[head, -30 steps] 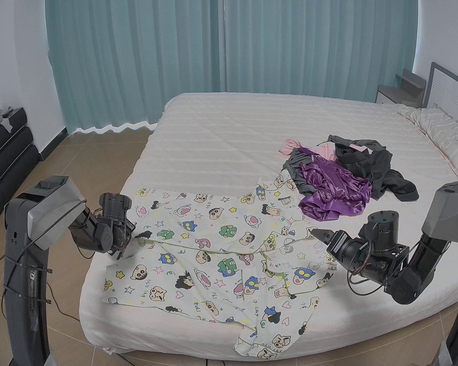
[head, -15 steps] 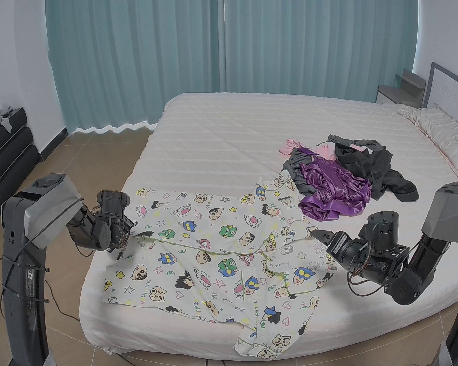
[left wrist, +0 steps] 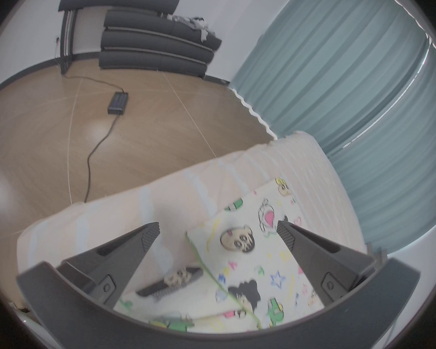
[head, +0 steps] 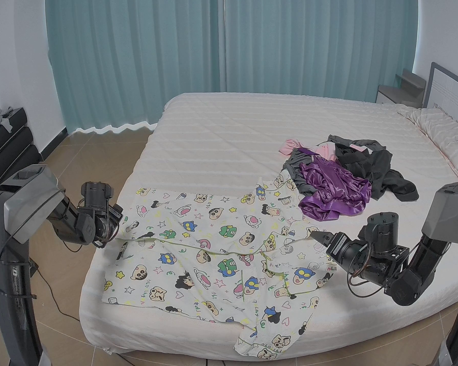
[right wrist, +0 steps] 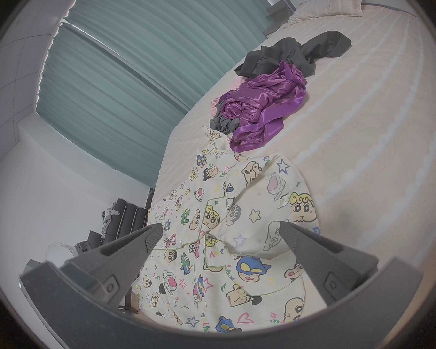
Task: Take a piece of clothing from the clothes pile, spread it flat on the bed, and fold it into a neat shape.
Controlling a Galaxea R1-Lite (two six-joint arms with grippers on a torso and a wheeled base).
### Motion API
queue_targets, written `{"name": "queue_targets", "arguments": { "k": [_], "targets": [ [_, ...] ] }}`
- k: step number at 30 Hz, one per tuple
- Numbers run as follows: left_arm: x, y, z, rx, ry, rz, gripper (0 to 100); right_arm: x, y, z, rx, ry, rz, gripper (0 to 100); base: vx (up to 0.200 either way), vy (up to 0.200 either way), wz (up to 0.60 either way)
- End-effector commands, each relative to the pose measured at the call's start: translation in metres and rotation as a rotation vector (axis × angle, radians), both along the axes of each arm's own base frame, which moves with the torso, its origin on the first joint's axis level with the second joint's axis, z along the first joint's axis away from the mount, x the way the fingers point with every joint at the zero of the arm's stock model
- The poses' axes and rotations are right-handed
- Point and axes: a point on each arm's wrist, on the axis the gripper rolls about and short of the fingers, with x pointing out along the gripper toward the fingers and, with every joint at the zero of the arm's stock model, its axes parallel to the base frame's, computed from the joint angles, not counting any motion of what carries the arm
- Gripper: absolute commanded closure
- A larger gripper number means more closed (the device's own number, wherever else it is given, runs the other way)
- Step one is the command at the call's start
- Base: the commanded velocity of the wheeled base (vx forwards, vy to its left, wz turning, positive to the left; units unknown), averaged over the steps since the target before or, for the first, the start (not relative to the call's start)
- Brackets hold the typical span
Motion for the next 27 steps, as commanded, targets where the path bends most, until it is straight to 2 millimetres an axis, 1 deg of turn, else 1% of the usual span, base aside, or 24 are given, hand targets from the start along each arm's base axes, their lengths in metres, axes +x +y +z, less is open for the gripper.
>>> {"name": "queue_targets", "arguments": {
  "k": [1, 2, 3, 4, 5, 6, 9, 10, 12, 25, 27],
  "targets": [
    [-0.058, 0.001, 0.023, -0.176, 0.021, -0.134, 0, -0.001, 0.001, 0.000, 0.000, 0.000, 0.004, 0, 0.000, 0.000, 0.00],
    [-0.058, 0.001, 0.023, -0.176, 0.021, -0.134, 0, -0.001, 0.001, 0.000, 0.000, 0.000, 0.004, 0, 0.000, 0.000, 0.00],
    [-0.077, -0.001, 0.022, -0.208, 0.012, -0.181, 0, -0.001, 0.001, -0.001, -0.001, 0.003, 0.004, 0, 0.000, 0.000, 0.00],
    [-0.086, -0.001, 0.022, -0.216, 0.007, -0.199, 0, -0.001, 0.001, -0.001, -0.002, 0.004, 0.004, 0, 0.000, 0.000, 0.00],
    [-0.086, -0.001, 0.022, -0.216, 0.007, -0.199, 0, -0.001, 0.001, -0.001, -0.002, 0.004, 0.004, 0, 0.000, 0.000, 0.00],
    [-0.099, -0.001, 0.019, -0.207, 0.016, -0.237, 0, -0.002, 0.000, -0.001, -0.003, 0.008, 0.004, 0, 0.000, 0.000, 0.00],
    [-0.114, -0.001, 0.015, -0.118, 0.068, -0.315, 0, -0.003, 0.001, -0.001, -0.003, 0.008, 0.009, 0, 0.000, 0.000, 0.00],
    [-0.123, 0.001, 0.014, -0.090, 0.087, -0.340, 0, -0.005, 0.003, -0.001, -0.004, 0.011, 0.017, 0, 0.000, 0.000, 0.00],
    [-0.131, 0.003, 0.016, -0.081, 0.097, -0.356, 0, -0.006, 0.005, -0.002, -0.007, 0.012, 0.022, 0, 0.000, 0.000, 0.00],
    [-0.129, 0.003, 0.017, -0.093, 0.084, -0.374, 0, -0.007, 0.006, -0.001, -0.006, 0.012, 0.025, 0, 0.000, 0.000, 0.00],
    [-0.128, 0.003, 0.014, -0.092, 0.092, -0.374, 0, -0.007, 0.006, -0.001, -0.006, 0.012, 0.025, 0, 0.000, 0.000, 0.00]
  ]
}}
